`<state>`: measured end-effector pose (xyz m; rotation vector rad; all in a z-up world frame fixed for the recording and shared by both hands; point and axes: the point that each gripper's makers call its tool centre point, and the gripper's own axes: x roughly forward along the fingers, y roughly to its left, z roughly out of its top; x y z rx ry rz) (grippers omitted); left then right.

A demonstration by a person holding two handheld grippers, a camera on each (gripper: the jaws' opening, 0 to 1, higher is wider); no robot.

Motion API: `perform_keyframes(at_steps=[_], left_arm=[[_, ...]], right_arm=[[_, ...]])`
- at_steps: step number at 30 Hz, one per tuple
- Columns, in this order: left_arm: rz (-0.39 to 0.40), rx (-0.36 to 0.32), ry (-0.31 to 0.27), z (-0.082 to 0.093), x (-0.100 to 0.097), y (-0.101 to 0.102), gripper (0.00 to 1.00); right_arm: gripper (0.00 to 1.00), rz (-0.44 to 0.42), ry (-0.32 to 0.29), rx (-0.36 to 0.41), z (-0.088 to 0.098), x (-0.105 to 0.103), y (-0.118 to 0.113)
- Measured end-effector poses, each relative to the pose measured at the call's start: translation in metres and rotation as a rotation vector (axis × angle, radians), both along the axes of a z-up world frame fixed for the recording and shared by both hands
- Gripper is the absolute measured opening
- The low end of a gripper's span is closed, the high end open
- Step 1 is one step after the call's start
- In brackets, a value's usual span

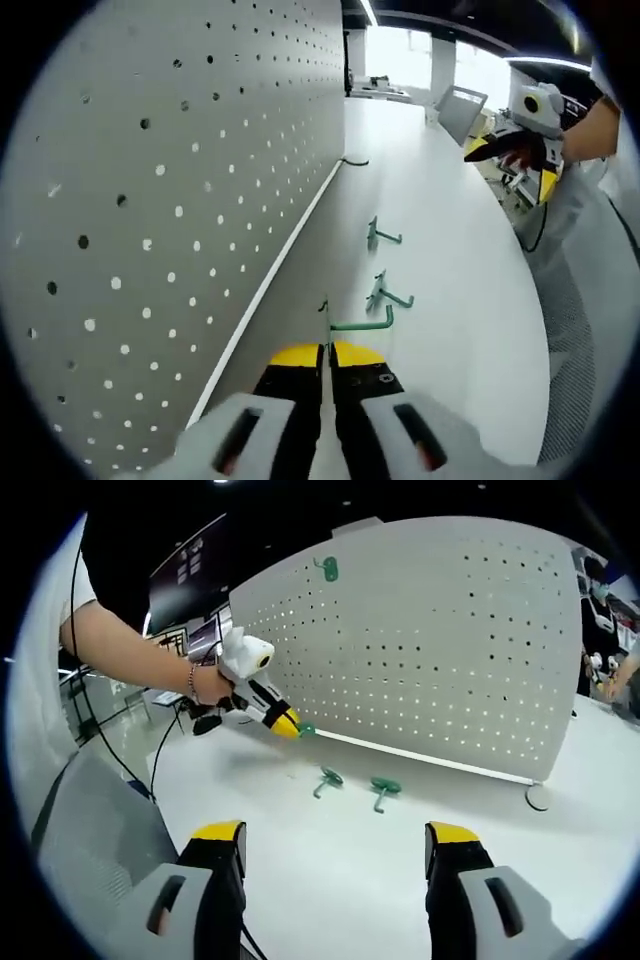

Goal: Insert the hook assembly into the mounting plate slot until the hook locks in place.

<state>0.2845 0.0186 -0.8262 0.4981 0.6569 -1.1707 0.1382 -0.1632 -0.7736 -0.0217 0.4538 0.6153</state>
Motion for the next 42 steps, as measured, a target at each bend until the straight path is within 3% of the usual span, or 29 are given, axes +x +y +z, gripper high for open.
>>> perform_keyframes(at_steps=[9, 32, 42], left_arm=[[0.059, -0.067, -0.005, 0.014, -0.001, 0.0, 0.02], [0.139, -0.18, -0.096, 0.046, -0.006, 0.001, 0.02], [0.222, -0.278, -0.11, 0.063, -0.011, 0.006, 0.02]], right_arm=[[0.7, -0.018, -0.006, 0.022, 0.004, 0.004, -0.003], [0.72, -0.013, -0.038, 0.051, 0.018, 0.007, 0.002], [0.72, -0.018, -0.052, 0.074, 0.023, 0.01, 0.005]])
